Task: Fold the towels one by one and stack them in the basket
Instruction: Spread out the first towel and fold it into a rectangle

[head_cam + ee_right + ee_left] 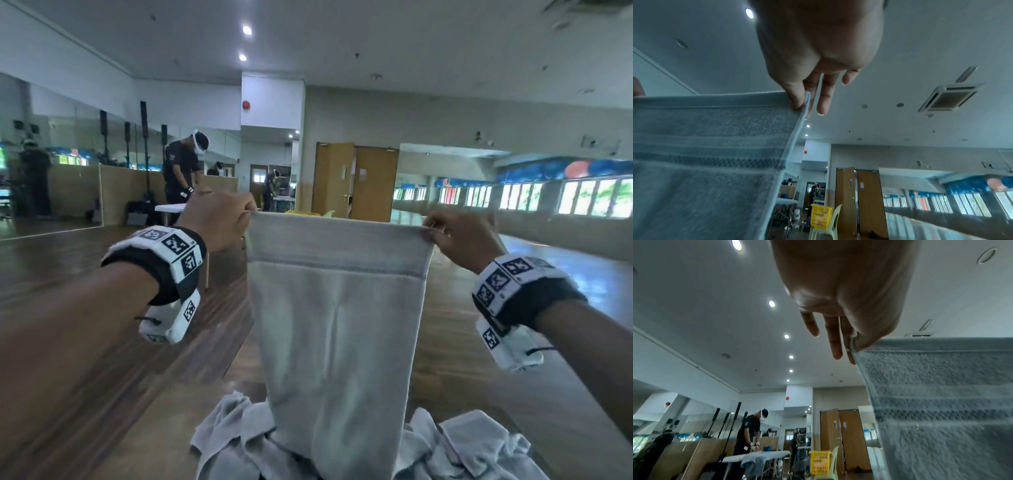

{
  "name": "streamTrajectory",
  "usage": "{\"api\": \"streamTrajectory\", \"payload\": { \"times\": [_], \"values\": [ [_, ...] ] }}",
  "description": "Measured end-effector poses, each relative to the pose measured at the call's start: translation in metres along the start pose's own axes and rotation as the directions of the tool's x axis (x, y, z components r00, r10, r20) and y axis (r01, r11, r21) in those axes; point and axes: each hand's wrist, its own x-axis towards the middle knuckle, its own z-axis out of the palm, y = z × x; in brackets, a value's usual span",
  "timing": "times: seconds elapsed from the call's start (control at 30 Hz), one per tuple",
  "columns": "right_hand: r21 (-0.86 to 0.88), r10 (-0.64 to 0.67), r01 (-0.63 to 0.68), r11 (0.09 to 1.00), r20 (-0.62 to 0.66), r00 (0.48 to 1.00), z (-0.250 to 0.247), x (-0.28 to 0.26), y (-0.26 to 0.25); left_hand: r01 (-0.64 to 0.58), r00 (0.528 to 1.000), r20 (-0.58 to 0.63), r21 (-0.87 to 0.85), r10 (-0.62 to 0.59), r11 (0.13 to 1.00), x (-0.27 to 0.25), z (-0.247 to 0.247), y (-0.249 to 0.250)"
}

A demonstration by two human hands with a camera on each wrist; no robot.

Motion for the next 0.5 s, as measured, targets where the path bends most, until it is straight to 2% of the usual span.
{"api": "streamTrajectory", "payload": {
  "times": [0.2, 0.5],
  "values": [
    [-0.014, -0.019, 0.018, 1.000, -0.061, 0.998, -0.064, 0.037, 0.000, -0.008, 0.996, -0.089, 0.029, 0.011, 1.000, 0.037, -0.053, -0.009],
    [0.044, 0.008, -0.003, 0.999, -0.122, 0.993, -0.145, 0.045, -0.019, -0.035, 0.986, -0.163, 0.036, 0.040, 0.999, 0.040, -0.128, -0.003]
  ]
}}
